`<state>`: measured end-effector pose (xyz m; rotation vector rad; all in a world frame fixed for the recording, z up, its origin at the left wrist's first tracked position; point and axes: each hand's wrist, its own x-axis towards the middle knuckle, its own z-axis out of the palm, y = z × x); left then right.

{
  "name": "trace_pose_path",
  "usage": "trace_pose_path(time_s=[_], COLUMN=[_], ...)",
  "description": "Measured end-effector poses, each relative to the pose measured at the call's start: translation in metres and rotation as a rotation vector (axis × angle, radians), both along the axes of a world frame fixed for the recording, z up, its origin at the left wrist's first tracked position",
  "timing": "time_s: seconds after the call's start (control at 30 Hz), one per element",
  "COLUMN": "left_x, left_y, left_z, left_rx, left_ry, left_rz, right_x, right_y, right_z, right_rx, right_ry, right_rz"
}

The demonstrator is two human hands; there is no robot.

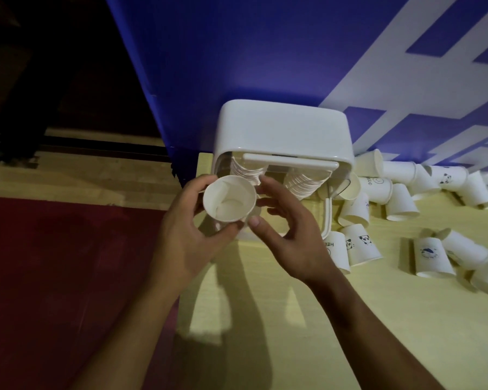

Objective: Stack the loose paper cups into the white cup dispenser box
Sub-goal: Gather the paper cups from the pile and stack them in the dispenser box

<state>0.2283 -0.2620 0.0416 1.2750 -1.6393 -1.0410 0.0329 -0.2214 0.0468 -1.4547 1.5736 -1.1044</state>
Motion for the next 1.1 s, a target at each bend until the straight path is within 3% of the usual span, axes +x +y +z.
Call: trace_pose_path(time_s=[0.27, 0.57, 1.1], left_x=[-0.026, -0.022, -0.015], left_y=[-0.016, -0.019, -0.033], left_z=[-0.003, -0.041, -0.057], left_rx=[-0.062, 0.0, 0.13], left_ry=[-0.014, -0.186, -0.262], left_rz=[-0.108, -0.068, -0.225], right_x=[-0.009, -0.007, -0.007], right_y=[-0.007, -0.015, -0.016], right_z=[-0.001, -0.041, -0.062], right_rx=[-0.002, 0.052, 0.123], right_ry=[0.026, 0.115, 0.253], right_rz=[0.015, 0.025, 0.032])
